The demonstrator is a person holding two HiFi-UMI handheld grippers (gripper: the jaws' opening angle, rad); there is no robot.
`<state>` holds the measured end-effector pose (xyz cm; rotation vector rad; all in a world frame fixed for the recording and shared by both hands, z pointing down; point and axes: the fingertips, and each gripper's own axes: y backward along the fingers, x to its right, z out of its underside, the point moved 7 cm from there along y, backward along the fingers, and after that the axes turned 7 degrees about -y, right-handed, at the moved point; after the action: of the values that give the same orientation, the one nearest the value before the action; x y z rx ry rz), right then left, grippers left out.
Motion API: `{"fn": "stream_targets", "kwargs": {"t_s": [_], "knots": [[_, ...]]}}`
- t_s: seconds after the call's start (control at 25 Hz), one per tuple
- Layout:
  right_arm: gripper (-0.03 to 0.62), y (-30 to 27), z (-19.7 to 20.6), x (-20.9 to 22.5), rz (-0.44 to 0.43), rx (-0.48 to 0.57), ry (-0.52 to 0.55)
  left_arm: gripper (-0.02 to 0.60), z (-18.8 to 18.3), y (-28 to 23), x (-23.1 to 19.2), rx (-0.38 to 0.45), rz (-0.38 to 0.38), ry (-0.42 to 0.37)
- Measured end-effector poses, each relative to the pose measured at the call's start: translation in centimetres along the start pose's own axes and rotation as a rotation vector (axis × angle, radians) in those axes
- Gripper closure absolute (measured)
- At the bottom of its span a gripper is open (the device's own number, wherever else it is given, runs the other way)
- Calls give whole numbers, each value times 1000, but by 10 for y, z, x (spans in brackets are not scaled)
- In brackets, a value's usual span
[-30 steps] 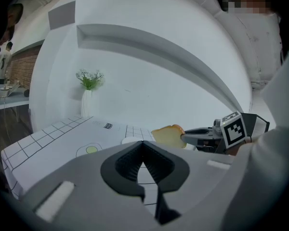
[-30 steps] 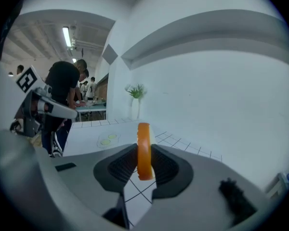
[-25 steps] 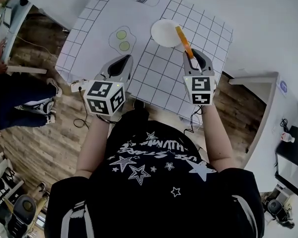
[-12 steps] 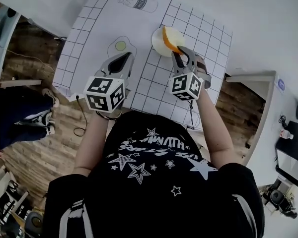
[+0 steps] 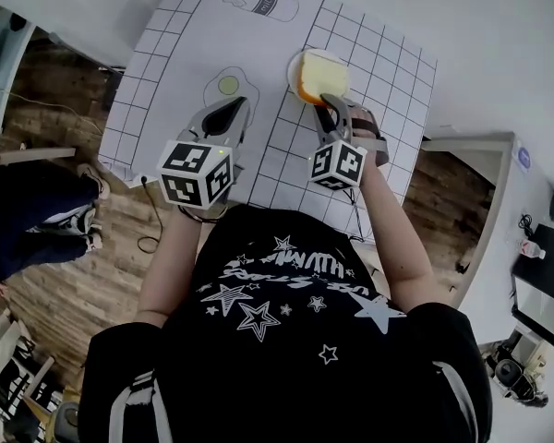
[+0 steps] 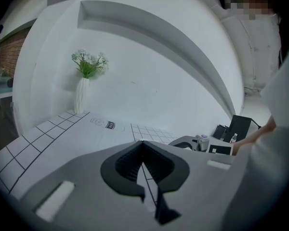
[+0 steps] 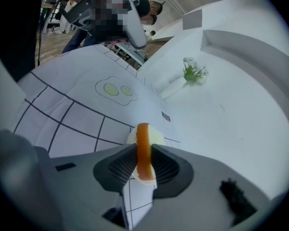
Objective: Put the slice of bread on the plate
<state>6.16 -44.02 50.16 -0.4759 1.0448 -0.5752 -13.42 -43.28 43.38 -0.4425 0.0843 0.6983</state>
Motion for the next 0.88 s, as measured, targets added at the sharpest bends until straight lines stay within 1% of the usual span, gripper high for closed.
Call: {"fn": "stream_targets", "kwargs": {"t_s": [0.28, 0.48, 0.76, 0.88], "knots": [[495, -5, 9, -16, -25, -43, 64, 572, 6, 8, 0, -3, 1, 5], [491, -5, 12, -22, -38, -75, 77, 572, 11, 13, 3, -2, 10, 13], [467, -8, 11, -27, -74, -104, 12, 572, 15, 20, 8, 10, 26, 12], [456, -8, 8, -27, -69, -114, -26, 572, 16, 24, 10, 18, 29, 12]]}}
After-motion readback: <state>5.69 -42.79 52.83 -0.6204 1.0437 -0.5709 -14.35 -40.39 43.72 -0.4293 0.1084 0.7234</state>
